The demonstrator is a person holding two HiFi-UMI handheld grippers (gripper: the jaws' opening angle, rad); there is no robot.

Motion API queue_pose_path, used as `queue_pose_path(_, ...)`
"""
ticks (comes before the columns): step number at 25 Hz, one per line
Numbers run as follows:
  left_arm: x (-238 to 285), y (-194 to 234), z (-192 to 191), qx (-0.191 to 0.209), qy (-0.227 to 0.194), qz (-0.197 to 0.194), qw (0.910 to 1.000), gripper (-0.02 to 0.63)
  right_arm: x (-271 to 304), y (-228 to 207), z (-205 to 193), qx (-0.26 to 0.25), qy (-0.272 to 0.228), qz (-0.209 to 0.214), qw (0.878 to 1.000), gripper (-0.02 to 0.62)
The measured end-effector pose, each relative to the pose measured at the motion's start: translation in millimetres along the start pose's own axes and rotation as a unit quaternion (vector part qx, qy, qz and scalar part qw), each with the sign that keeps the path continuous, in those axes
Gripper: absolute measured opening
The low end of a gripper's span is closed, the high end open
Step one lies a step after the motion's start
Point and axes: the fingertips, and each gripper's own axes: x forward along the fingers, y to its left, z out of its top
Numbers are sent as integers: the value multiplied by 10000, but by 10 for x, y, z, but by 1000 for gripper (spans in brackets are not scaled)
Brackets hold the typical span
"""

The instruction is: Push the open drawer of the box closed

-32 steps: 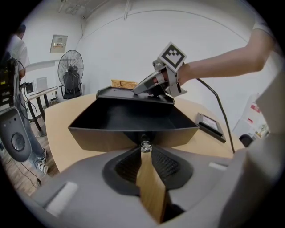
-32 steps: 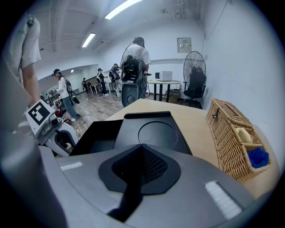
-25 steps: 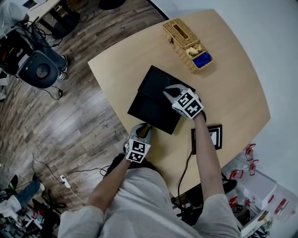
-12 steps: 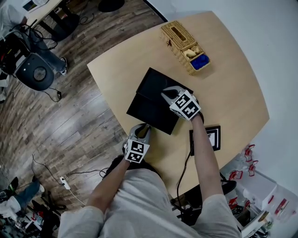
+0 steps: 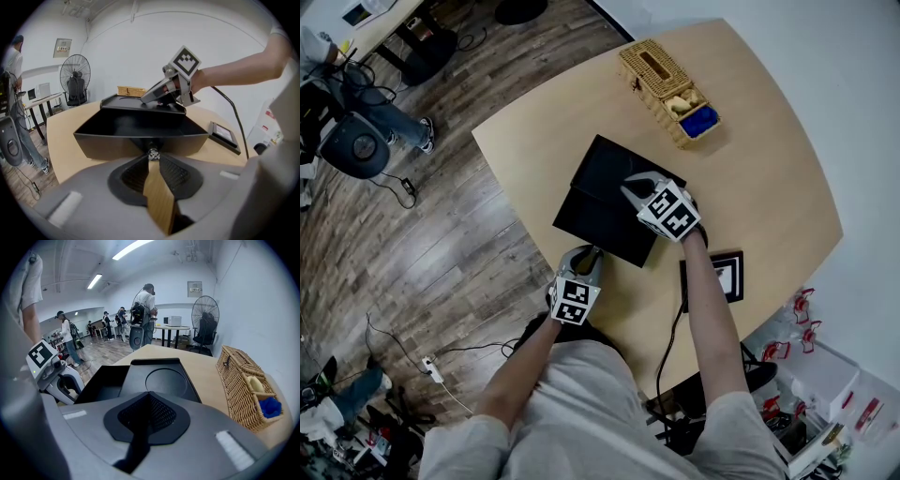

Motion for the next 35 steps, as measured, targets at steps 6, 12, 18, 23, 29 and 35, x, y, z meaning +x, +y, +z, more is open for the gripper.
queue_pose_path(6, 21, 29, 8, 23, 15, 35, 10000, 129, -4, 6, 15, -48, -14, -19, 10000, 0)
queue_pose_path(12, 66, 60, 59, 14, -9, 59, 10000, 129, -9, 11, -4, -37, 6, -13, 10000, 0)
queue_pose_path(18, 105, 64, 100, 0, -40, 44, 10000, 129, -5, 11, -3, -21, -1, -9, 10000, 0)
queue_pose_path(23, 138, 87, 134, 5, -62, 48, 10000, 129, 2, 13, 3, -26, 9, 13, 10000, 0)
queue_pose_path(29, 185, 91, 181, 0, -102, 28, 9999, 129, 4, 16, -11, 9, 13, 11, 10000, 0)
queue_pose_path(35, 247, 83, 226, -39, -150, 23, 9999, 126, 0, 25, 1, 10, 32, 30, 10000, 0)
